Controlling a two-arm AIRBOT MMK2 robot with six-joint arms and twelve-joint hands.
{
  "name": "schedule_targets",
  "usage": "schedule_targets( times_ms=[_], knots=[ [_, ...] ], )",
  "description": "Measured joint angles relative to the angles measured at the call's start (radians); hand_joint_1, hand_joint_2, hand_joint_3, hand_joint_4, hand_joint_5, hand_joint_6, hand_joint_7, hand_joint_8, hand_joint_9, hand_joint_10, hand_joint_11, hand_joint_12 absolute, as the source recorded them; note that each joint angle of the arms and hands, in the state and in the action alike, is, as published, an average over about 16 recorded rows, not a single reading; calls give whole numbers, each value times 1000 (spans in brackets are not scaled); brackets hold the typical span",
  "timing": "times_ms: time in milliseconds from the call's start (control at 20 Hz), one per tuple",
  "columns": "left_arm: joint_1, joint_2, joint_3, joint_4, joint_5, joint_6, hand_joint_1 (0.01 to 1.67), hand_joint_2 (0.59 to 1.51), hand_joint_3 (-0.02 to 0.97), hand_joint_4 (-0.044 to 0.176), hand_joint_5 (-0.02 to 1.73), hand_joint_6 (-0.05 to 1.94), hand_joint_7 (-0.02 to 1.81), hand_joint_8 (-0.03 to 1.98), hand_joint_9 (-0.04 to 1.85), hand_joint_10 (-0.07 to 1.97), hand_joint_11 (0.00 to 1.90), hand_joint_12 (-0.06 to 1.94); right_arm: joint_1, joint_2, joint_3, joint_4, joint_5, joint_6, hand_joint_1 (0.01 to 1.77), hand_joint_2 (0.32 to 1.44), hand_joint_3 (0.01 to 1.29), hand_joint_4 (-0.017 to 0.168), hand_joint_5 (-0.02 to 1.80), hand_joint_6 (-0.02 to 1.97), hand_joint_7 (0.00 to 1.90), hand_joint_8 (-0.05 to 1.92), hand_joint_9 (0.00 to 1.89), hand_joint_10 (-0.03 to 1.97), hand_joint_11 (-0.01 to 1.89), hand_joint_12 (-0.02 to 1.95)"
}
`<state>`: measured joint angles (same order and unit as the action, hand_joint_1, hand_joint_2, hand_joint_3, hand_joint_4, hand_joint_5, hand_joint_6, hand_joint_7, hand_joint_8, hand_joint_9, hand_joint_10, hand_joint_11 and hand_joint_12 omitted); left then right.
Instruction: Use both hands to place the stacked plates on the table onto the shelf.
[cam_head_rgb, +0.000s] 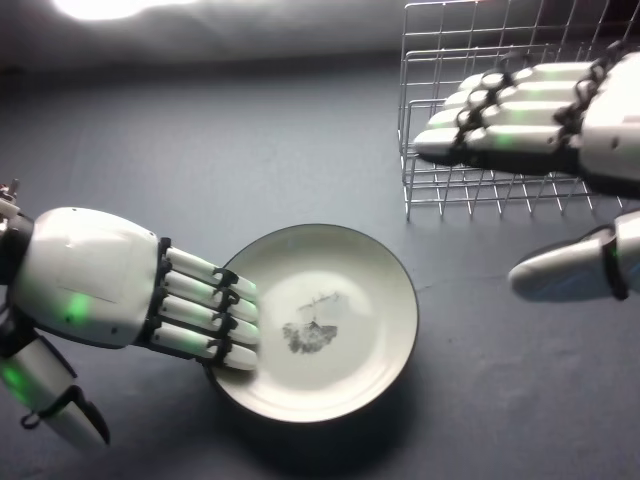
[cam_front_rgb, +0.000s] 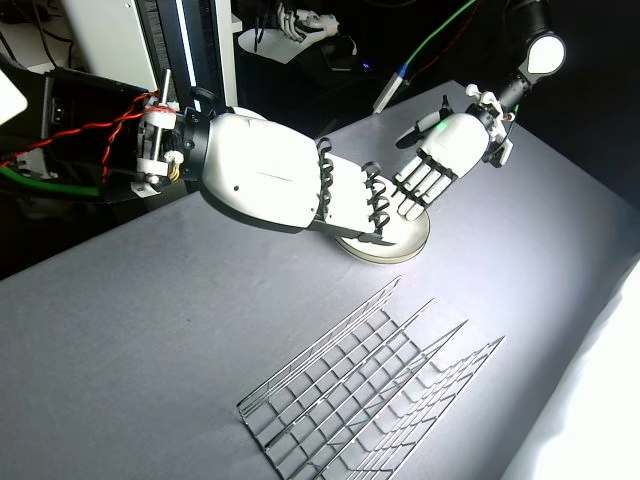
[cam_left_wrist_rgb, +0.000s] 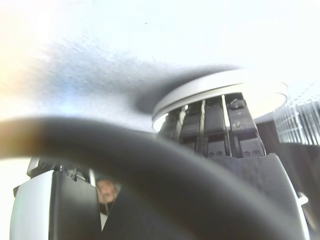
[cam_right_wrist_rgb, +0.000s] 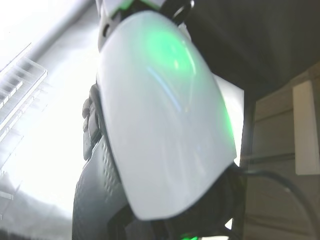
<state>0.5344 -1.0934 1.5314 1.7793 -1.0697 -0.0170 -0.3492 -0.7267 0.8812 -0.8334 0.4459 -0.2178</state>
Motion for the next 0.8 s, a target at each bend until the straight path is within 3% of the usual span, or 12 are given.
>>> schedule_targets(
  times_ms=[450, 800],
  knots=[
    [4, -47, -46, -35, 52, 8, 17, 1116, 21, -5, -14, -29, -15, -19, -3, -15, 15, 0, -30, -99, 66, -44, 45, -1, 36, 1204, 14, -3, 29, 10, 22, 16, 22, 7, 21, 1],
    [-8, -80, -65, -50, 81, 9, 16, 1118, 21, -6, -15, -31, -15, -24, 1, -18, 14, 1, -60, -145, 104, -97, 94, 2, 414, 1098, 14, -2, 22, 9, 19, 16, 20, 6, 22, 0]
  ],
)
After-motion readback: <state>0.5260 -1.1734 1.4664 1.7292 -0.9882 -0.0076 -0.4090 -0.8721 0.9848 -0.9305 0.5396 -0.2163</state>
